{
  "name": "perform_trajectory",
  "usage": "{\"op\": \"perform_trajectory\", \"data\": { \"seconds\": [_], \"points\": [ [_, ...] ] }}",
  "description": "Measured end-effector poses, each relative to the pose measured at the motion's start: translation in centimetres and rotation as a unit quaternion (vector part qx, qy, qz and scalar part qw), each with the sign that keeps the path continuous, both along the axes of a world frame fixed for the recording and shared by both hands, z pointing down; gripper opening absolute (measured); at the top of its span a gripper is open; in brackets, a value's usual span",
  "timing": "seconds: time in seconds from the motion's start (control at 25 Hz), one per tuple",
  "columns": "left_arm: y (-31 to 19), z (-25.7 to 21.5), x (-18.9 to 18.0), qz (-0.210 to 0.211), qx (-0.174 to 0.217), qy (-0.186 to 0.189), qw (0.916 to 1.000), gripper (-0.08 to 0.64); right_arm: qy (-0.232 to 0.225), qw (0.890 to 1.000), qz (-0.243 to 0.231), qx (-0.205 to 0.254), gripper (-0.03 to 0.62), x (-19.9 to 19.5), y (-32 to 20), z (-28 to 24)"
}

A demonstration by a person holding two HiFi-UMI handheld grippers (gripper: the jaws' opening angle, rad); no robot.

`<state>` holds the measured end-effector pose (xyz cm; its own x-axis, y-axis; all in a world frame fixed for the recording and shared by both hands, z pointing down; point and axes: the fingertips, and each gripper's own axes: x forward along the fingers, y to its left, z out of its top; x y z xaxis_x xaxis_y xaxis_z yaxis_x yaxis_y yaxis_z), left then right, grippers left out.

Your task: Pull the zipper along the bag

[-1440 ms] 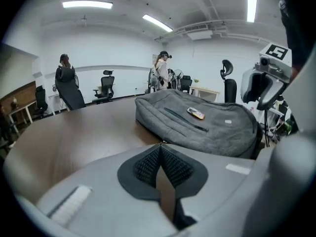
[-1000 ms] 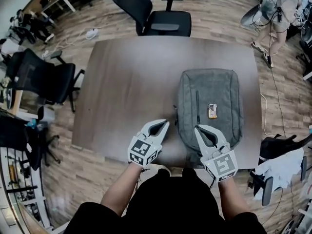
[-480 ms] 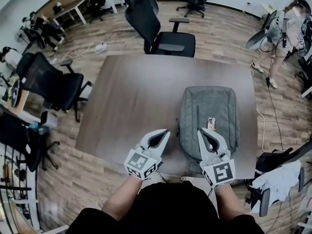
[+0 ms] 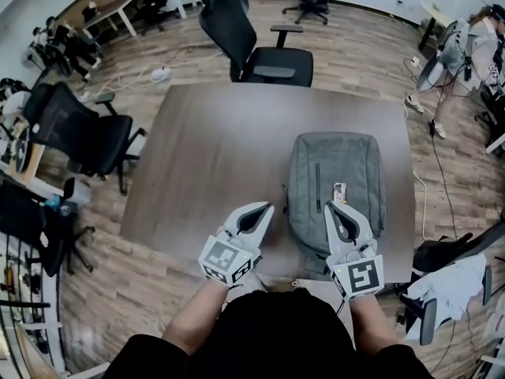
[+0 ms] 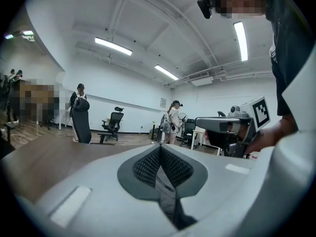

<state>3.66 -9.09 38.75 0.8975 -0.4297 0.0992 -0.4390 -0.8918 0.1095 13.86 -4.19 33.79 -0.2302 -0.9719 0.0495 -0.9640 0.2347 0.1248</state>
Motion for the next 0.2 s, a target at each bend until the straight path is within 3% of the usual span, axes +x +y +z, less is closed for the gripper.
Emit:
{"op": "perform_trajectory", "data": {
  "seconds": [0.2],
  "points": [
    [0.17, 0.05, 0.35, -0.003, -0.002, -0.008, 1.0000, 0.020, 0.002, 1.000, 0.006, 0.000, 0.000, 0.75, 0.28, 0.13]
  ]
}}
